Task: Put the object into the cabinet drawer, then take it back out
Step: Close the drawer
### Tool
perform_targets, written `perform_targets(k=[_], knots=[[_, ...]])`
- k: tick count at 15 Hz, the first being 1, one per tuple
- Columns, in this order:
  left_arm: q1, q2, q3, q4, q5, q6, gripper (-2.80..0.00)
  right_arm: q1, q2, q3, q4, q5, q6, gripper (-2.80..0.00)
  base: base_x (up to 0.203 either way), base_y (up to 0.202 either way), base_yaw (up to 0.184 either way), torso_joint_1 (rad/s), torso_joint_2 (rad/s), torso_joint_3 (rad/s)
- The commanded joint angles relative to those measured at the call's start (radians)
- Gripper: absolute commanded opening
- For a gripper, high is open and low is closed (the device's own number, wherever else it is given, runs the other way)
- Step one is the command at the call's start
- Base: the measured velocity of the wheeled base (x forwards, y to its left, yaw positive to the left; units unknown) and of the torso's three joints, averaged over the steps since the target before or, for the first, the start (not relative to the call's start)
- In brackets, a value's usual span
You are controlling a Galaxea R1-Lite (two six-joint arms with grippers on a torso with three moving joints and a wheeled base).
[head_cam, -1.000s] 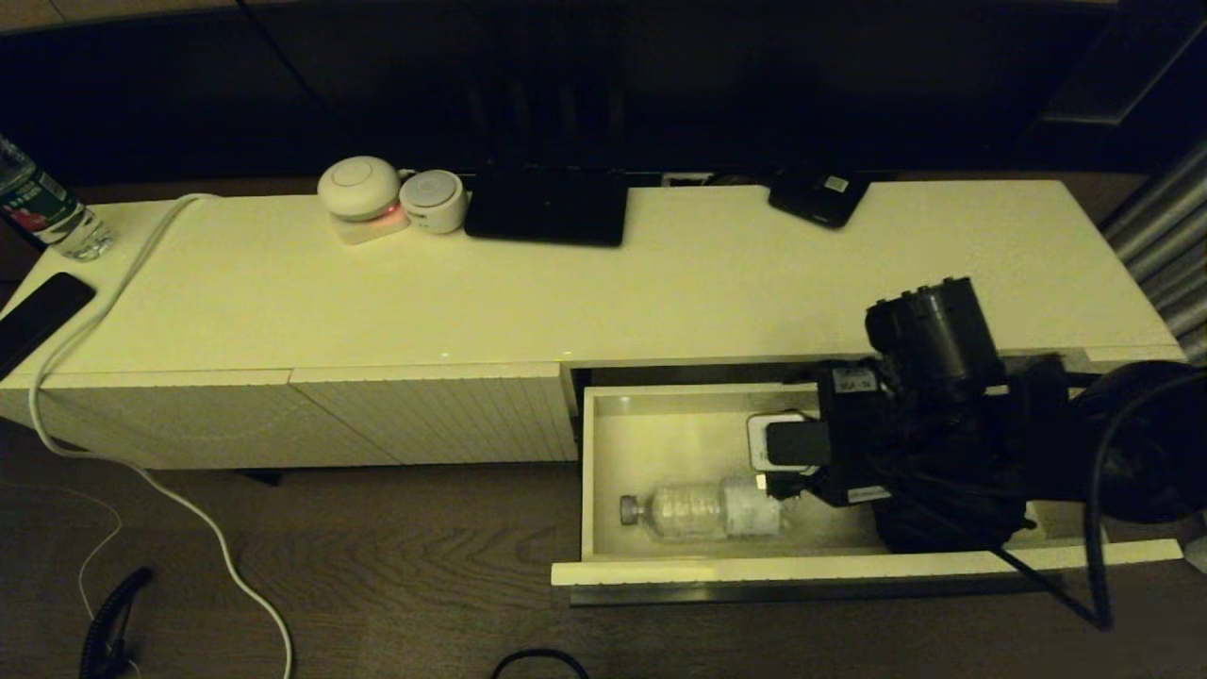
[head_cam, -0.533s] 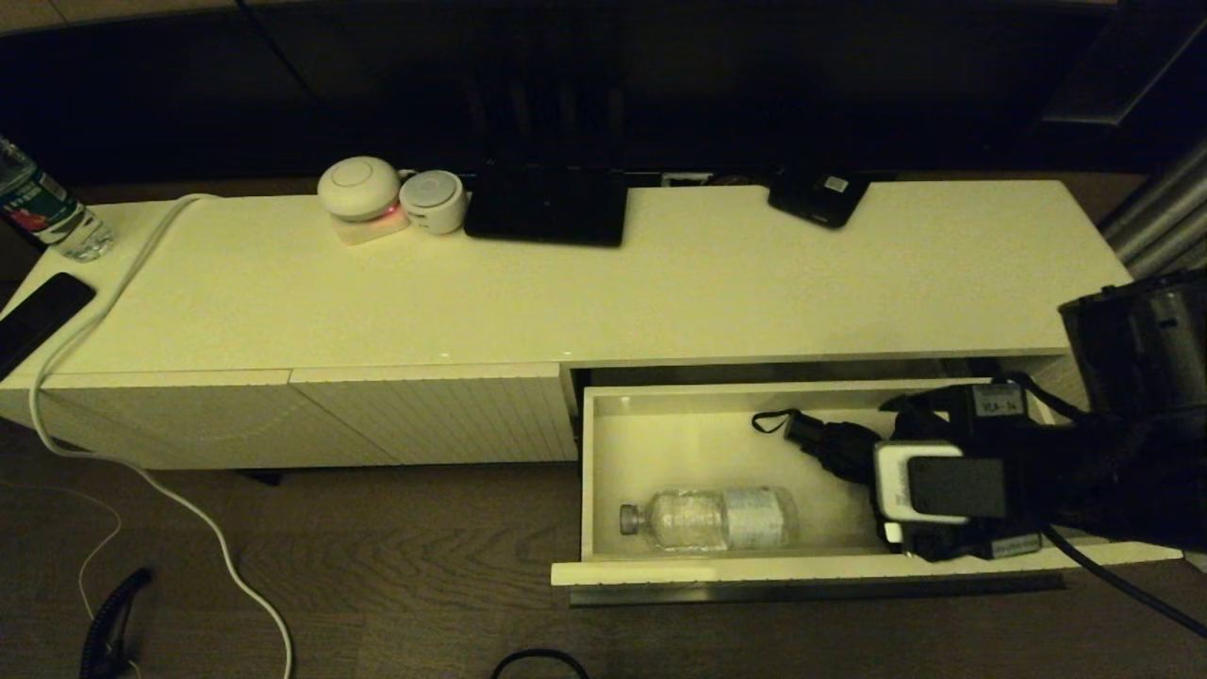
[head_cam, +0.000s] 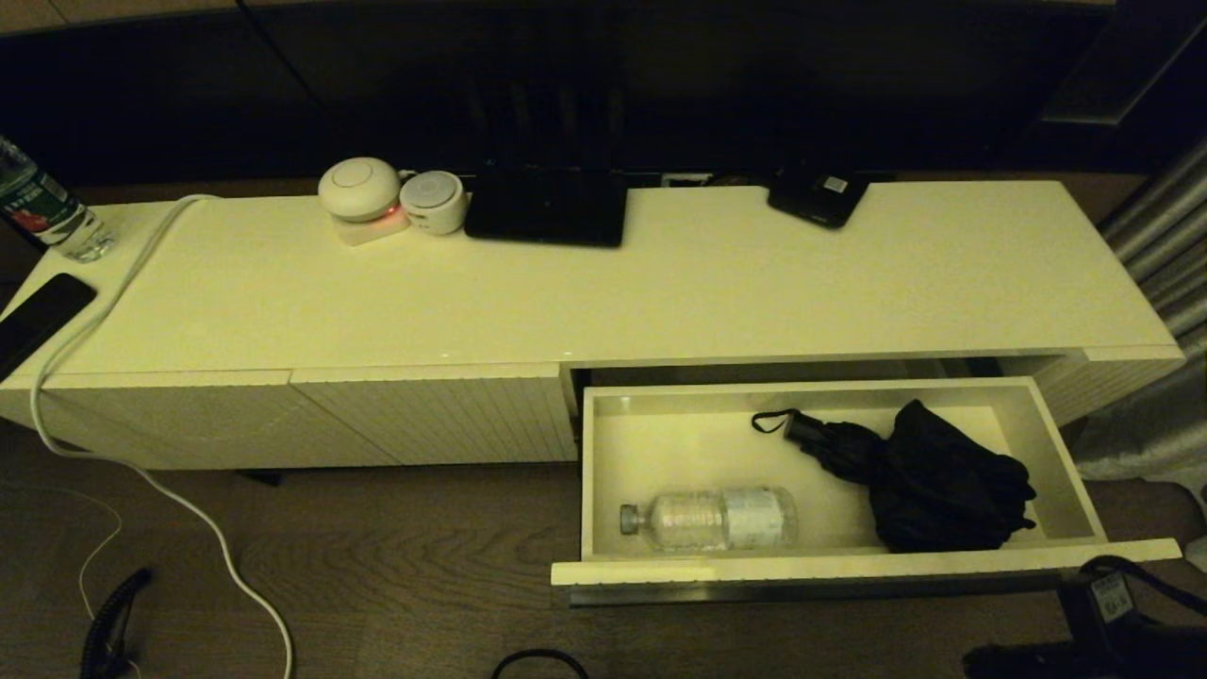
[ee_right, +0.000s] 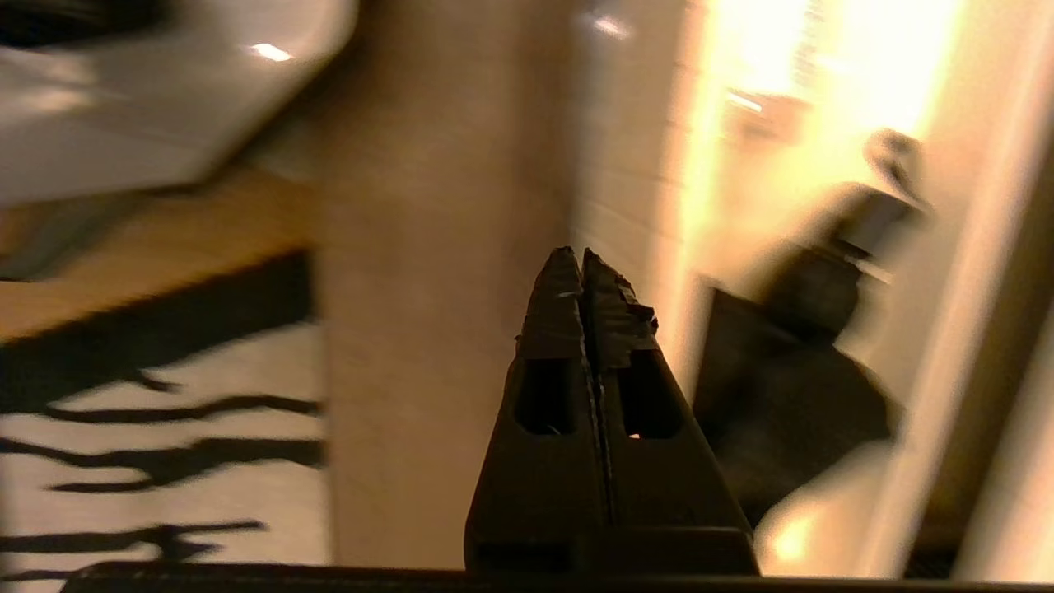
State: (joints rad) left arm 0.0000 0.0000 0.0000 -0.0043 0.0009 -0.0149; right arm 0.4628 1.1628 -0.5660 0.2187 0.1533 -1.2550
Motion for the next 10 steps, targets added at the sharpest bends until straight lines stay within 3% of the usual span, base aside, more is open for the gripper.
perform_targets(k=[1, 6, 10], knots=[[0.000, -0.002, 0.000, 0.000, 0.001, 0.000, -2.80, 0.002, 0.026, 0.054, -0.002, 0.036, -0.008, -2.80, 0.000, 0.000, 0.000, 0.000, 0.00, 0.000], [0.000, -0.002, 0.002, 0.000, 0.001, 0.000, -2.80, -0.003, 0.178, 0.116, -0.037, 0.057, -0.012, -2.80, 0.000, 0.000, 0.000, 0.000, 0.00, 0.000], [0.000, -0.002, 0.002, 0.000, 0.001, 0.000, -2.80, -0.037, 0.308, 0.132, -0.202, 0.053, -0.011, -2.80, 0.000, 0.000, 0.000, 0.000, 0.00, 0.000]])
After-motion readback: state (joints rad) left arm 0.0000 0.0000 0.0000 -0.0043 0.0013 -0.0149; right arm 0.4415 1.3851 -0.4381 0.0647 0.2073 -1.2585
